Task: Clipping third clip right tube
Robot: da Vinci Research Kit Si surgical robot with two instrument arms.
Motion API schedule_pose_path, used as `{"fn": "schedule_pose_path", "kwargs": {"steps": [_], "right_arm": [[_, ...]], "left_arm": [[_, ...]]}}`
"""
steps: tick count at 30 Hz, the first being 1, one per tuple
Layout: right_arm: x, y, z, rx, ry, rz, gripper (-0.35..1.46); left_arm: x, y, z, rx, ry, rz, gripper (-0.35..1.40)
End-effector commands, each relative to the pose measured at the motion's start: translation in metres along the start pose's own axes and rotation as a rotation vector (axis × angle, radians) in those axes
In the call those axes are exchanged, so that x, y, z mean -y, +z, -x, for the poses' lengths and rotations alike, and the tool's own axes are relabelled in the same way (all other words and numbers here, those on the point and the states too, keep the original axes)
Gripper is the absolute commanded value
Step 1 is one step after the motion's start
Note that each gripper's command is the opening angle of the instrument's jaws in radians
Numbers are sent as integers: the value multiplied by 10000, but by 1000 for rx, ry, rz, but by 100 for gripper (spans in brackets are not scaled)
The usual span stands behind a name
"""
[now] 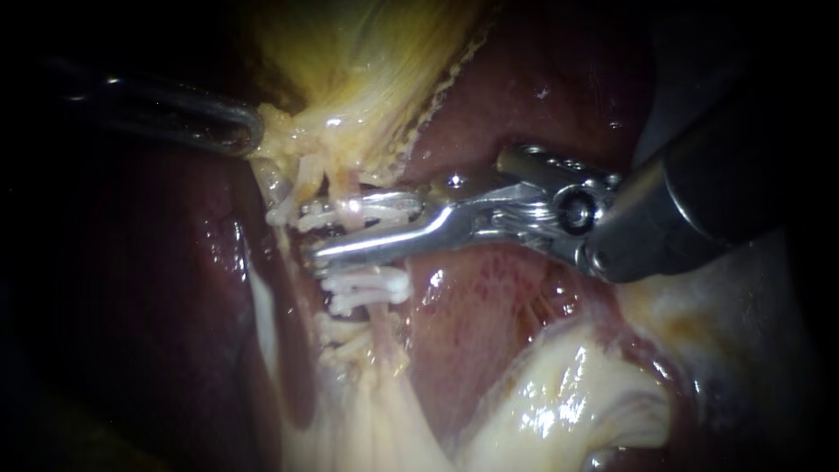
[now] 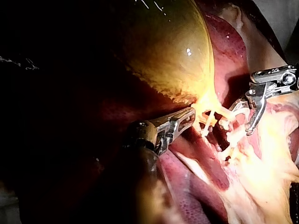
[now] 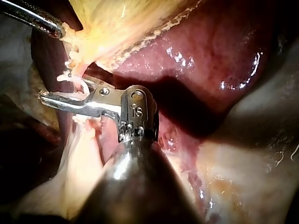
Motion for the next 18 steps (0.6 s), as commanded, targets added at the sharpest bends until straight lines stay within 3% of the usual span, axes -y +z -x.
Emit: {"fn": "schedule_pose_path", "kwargs": {"steps": [1,4,18], "right_arm": [[0,-1,-1,-11,12,12,39],[0,-4,0,-36,58,38,29],[-5,-8,-2,-41,87,40,-30]], "left_arm": [[0,0,0,0,-6,0,-35],[0,0,0,0,-6,0,-35],[-1,1,1,1,-6,0,-35]]}}
